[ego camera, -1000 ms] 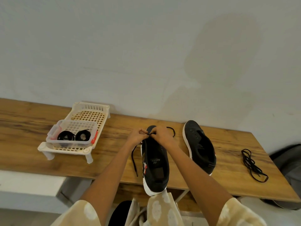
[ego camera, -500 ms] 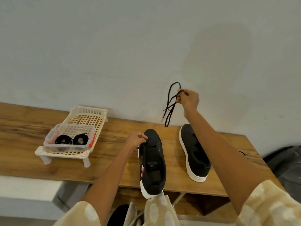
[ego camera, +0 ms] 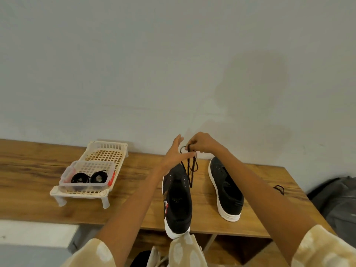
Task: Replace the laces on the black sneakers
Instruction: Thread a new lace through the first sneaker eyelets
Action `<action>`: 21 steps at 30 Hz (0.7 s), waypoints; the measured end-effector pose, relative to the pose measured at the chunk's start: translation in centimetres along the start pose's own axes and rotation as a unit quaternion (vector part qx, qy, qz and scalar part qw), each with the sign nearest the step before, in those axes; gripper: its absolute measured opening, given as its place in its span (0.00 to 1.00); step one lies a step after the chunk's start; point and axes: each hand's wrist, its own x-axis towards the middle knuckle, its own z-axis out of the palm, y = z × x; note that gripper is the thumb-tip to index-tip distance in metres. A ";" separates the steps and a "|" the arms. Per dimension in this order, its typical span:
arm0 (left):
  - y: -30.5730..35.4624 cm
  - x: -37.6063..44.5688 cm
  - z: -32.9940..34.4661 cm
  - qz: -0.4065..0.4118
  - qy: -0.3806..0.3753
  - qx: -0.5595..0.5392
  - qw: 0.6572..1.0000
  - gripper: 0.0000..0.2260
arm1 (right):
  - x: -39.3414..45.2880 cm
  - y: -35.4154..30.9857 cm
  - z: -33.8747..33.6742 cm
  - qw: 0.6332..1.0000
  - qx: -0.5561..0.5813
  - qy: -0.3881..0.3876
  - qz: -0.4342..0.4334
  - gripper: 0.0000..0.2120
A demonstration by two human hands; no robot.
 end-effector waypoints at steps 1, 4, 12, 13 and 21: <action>0.9 0.0 0.3 0.005 -0.018 -0.014 1.000 0.43 | -0.4 -0.5 -0.5 0.999 0.037 0.004 -0.006 0.08; 2.5 -0.5 1.0 0.039 -0.024 -0.037 0.998 0.24 | -1.8 -1.2 -2.1 0.971 0.227 0.073 -0.002 0.07; 3.1 -3.8 1.7 0.013 0.033 -0.202 0.979 0.16 | -7.7 3.5 -0.8 0.790 0.581 0.185 0.067 0.04; 3.0 -3.6 1.9 0.010 0.053 -0.241 0.969 0.16 | -8.3 4.0 0.6 0.803 0.565 0.171 0.081 0.05; 3.0 -3.2 5.8 -0.085 0.141 -0.571 0.804 0.18 | -10.8 3.9 8.8 0.843 0.522 0.092 0.090 0.04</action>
